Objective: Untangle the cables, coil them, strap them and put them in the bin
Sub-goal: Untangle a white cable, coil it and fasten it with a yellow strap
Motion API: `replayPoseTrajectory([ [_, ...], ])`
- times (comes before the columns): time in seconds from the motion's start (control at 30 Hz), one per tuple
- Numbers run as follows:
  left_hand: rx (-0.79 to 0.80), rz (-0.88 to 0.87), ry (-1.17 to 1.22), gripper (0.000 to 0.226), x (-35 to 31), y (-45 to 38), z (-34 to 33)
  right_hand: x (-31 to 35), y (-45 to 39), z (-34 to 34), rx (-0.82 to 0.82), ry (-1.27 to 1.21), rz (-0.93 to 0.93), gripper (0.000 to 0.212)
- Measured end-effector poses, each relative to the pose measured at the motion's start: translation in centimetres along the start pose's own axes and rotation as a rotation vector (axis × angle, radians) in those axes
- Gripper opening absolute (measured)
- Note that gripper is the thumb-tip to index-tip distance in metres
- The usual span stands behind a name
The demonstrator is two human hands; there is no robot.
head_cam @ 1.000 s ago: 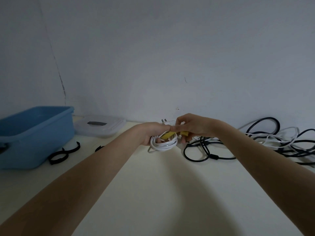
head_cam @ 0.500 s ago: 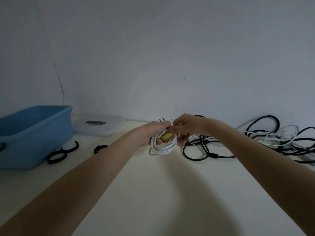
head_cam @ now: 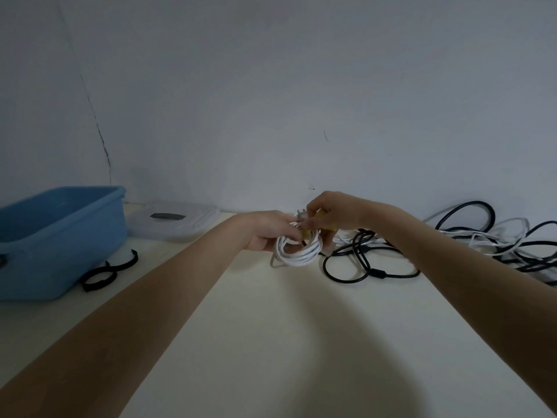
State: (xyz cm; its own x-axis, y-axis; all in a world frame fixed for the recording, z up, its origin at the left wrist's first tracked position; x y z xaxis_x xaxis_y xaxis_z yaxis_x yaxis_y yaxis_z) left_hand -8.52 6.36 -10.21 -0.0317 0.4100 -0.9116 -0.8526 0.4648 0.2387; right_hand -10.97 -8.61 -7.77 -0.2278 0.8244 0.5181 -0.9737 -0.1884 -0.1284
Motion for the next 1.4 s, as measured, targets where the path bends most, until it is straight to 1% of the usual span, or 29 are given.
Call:
replayPoseTrajectory([
  [0.13, -0.030, -0.027, 0.037, 0.025, 0.0, -0.1, 0.0, 0.1, 0.0, 0.1, -0.021, 0.012, 0.022, 0.029],
  [0.2, -0.016, -0.046, 0.067, 0.020, 0.0, 0.1, 0.1, 0.2, 0.0, 0.2, -0.018, 0.024, 0.030, 0.030],
  [0.3, 0.055, -0.050, 0.116, 0.015, 0.1, 0.4, 0.4, 0.3, 0.3, 0.4, -0.005, 0.056, 0.037, 0.030],
  [0.43, 0.176, -0.023, 0.184, 0.016, 0.2, 0.8, 0.6, 0.7, 0.3, 0.3, -0.044, 0.132, 0.092, 0.028],
  [0.5, 0.182, -0.031, 0.197, 0.015, 0.2, 0.8, 0.6, 1.0, 0.2, 0.2, -0.073, 0.184, 0.146, 0.028],
  [0.6, 0.090, -0.046, 0.202, 0.026, 0.4, 0.6, 0.8, 1.6, 0.2, 0.2, -0.163, 0.250, 0.220, 0.029],
  [0.67, 0.004, -0.057, 0.206, 0.030, 0.6, 0.6, 0.9, 2.0, 0.4, 0.2, -0.205, 0.220, 0.250, 0.029],
  [0.77, -0.051, -0.069, 0.211, 0.029, 0.8, 0.7, 0.9, 1.9, 0.5, 0.3, -0.237, 0.151, 0.254, 0.032],
  [0.9, -0.092, -0.056, 0.235, 0.030, 0.7, 0.8, 0.9, 1.5, 0.7, 0.4, -0.193, -0.002, 0.162, 0.028],
  [0.97, -0.127, -0.049, 0.204, 0.032, 0.7, 0.8, 1.0, 1.3, 0.8, 0.5, -0.153, -0.078, 0.124, 0.029],
  [1.07, -0.180, -0.046, 0.119, 0.034, 0.5, 0.9, 0.9, 1.3, 0.9, 0.3, -0.102, -0.114, 0.115, 0.028],
  [1.17, -0.243, -0.050, 0.111, 0.034, 0.5, 0.7, 0.7, 1.4, 0.6, 0.2, -0.108, -0.123, 0.111, 0.025],
  [1.23, -0.288, -0.060, 0.136, 0.034, 0.5, 0.6, 0.6, 1.3, 0.4, 0.2, -0.113, -0.174, 0.083, 0.024],
  [1.3, -0.337, -0.063, 0.213, 0.033, 0.5, 0.6, 0.7, 1.2, 0.3, 0.0, -0.138, -0.210, 0.063, 0.024],
  [1.4, -0.402, -0.059, 0.323, 0.030, 0.4, 0.6, 0.4, 1.1, 0.3, -0.3, -0.214, -0.153, 0.055, 0.026],
])
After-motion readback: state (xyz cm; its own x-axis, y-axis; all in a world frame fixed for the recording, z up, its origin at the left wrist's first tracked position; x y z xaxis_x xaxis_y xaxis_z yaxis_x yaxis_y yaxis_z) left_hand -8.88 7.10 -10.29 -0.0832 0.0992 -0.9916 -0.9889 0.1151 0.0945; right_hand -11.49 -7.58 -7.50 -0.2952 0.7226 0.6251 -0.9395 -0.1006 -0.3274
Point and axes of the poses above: each hand's wrist, its own y-axis away from the middle knuckle, its own z-axis out of the back of the hand, x = y × z, the point moved 1 cm from there along -y, towards the middle knuckle, and after that the axes turned 9 degrees about -x, right-handed, at the moved point
